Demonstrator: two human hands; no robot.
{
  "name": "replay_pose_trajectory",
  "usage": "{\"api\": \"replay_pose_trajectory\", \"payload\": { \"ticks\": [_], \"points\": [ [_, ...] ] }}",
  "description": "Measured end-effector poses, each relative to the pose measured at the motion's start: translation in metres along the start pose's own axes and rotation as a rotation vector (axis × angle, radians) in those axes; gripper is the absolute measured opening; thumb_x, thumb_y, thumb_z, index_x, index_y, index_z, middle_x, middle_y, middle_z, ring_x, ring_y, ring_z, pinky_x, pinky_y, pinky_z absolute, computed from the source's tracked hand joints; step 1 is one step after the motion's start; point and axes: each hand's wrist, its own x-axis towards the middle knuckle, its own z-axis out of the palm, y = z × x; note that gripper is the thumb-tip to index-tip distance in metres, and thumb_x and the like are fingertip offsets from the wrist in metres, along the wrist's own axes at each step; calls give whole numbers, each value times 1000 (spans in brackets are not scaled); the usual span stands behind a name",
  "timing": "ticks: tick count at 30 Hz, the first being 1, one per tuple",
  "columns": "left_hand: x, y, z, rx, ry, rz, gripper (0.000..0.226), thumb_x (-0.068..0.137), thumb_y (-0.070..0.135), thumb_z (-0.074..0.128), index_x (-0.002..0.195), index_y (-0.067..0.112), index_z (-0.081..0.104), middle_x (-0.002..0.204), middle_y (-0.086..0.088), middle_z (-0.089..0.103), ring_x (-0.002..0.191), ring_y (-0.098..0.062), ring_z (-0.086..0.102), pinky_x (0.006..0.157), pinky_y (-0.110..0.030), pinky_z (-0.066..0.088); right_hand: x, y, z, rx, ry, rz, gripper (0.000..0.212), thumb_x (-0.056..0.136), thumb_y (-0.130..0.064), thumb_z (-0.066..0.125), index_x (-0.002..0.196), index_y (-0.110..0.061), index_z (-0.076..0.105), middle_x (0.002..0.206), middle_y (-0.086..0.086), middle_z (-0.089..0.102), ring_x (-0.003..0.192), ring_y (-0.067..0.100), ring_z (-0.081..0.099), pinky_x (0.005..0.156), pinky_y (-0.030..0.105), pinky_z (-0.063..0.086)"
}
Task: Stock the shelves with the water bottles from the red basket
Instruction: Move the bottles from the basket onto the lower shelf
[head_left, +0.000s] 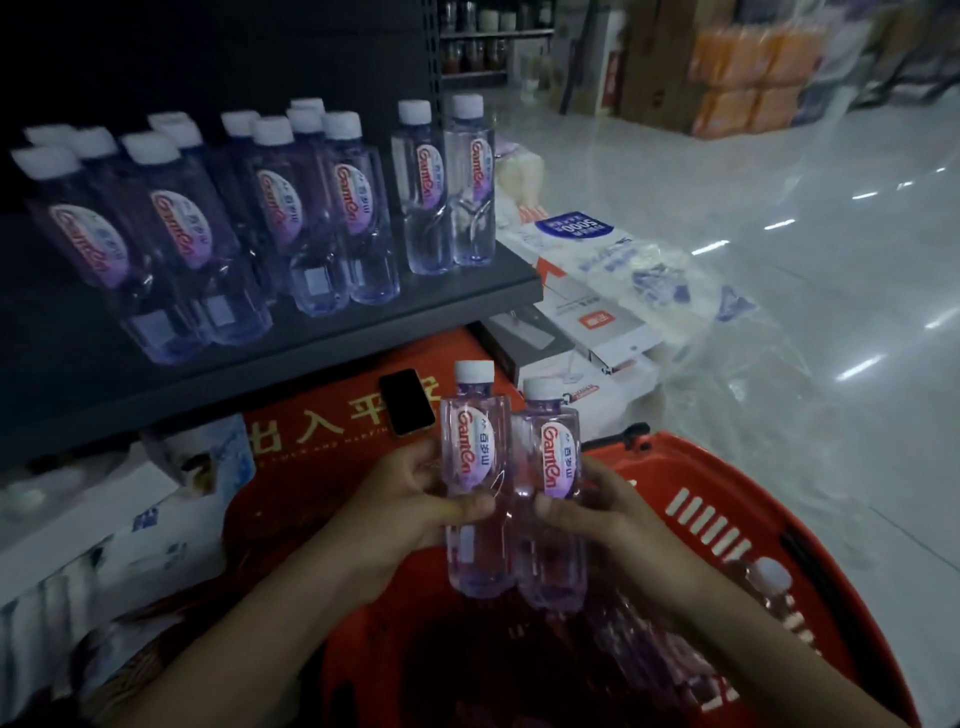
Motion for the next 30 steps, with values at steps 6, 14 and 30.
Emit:
{"api": "replay_pose_trajectory", "payload": {
  "ticks": [6,14,30],
  "points": [
    [2,25,-24,112,66,246,52,66,-17,76,108,13,67,101,-2,76,94,-14,72,80,-23,57,21,-25,28,-74,-4,-132,63,72,-1,79,129,-15,56,116,11,73,110,31,68,95,46,56],
    [-12,65,-93,160,286,483,55,66,-15,77,106,21,68,101,6,76,95,-9,71,77,-22,55,68,-59,110,-221,-27,-315,55,71,-11,85,120,-22,61,107,-1,74,98,12,68,74,25,56],
    [-21,79,-206,75,807,634,45,74,-6,73,102,29,69,101,8,74,91,-3,69,74,-19,55,150,-103,237,-299,-13,-493,38,82,-6,76,116,-20,65,108,-4,71,102,11,66,79,28,56]
  ]
}}
